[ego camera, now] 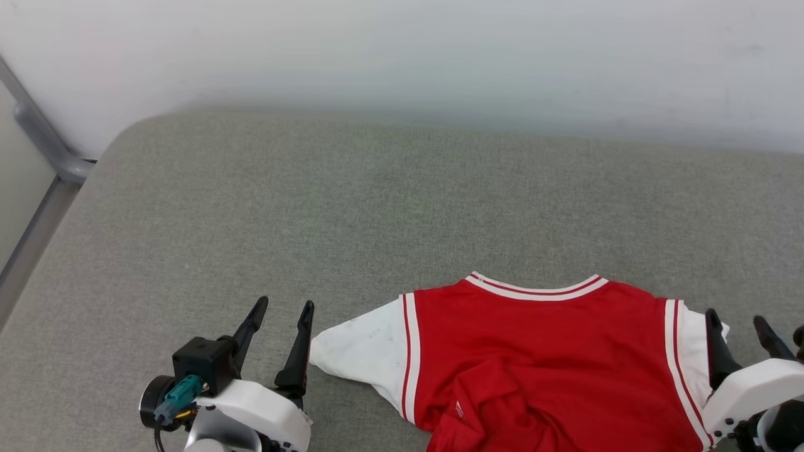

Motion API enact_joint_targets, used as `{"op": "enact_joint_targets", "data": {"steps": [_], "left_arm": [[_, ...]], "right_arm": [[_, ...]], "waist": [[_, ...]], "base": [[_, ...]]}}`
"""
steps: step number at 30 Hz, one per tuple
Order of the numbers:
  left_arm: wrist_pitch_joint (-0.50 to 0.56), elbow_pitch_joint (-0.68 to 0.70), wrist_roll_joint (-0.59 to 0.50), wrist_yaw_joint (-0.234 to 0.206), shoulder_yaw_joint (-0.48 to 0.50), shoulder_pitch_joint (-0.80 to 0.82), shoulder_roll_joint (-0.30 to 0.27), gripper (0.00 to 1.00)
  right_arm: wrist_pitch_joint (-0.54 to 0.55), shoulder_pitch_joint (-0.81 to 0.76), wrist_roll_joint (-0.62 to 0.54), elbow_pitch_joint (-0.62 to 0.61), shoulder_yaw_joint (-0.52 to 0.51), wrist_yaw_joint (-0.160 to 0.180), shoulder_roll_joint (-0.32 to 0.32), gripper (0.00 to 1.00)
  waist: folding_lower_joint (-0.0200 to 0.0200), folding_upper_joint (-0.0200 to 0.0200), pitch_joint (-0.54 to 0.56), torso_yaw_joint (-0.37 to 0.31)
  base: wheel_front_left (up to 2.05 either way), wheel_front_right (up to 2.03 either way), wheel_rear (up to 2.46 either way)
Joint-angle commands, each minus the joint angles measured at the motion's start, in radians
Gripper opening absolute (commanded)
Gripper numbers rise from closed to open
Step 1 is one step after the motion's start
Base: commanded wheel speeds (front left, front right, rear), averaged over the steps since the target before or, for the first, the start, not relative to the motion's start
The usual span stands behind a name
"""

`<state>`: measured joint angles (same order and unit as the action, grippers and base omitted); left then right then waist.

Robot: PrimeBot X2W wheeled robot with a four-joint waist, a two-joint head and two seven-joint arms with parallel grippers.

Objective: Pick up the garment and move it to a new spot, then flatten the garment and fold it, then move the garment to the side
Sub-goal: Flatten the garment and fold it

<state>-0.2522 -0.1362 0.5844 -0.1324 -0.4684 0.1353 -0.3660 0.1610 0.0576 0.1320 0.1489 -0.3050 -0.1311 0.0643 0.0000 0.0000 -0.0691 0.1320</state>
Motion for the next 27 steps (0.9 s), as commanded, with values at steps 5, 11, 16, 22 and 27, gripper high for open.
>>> {"op": "enact_joint_targets", "data": {"steps": [5, 11, 16, 22, 27], "left_arm": [[0.007, 0.003, -0.004, -0.018, -0.003, -0.027, -0.007, 1.00], [0.017, 0.007, 0.002, -0.031, 0.000, -0.046, -0.019, 1.00], [0.056, 0.019, 0.016, -0.034, 0.000, -0.045, -0.033, 1.00], [0.216, 0.020, 0.089, 0.009, -0.012, -0.003, -0.059, 1.00], [0.405, 0.024, 0.152, 0.047, -0.033, 0.080, -0.089, 1.00]], "right_arm": [[-0.126, -0.040, -0.021, -0.053, 0.068, 0.001, -0.007, 1.00], [-0.201, -0.102, -0.012, -0.111, 0.138, 0.001, -0.012, 1.00], [-0.202, -0.162, 0.002, -0.172, 0.180, 0.001, -0.014, 1.00], [-0.180, -0.218, 0.051, -0.244, 0.223, 0.001, -0.015, 1.00], [-0.167, -0.219, 0.080, -0.280, 0.237, 0.001, -0.014, 1.00]], "waist": [[0.0000, 0.0000, 0.041, -0.002], [0.0000, 0.0000, 0.073, -0.009], [0.0000, 0.0000, 0.083, -0.027], [0.0000, 0.0000, 0.075, -0.063], [0.0000, 0.0000, 0.041, -0.093]], "base": [[0.00, 0.00, 0.00], [0.00, 0.00, 0.00], [0.00, 0.00, 0.00], [0.00, 0.00, 0.00], [0.00, 0.00, 0.00]]}}
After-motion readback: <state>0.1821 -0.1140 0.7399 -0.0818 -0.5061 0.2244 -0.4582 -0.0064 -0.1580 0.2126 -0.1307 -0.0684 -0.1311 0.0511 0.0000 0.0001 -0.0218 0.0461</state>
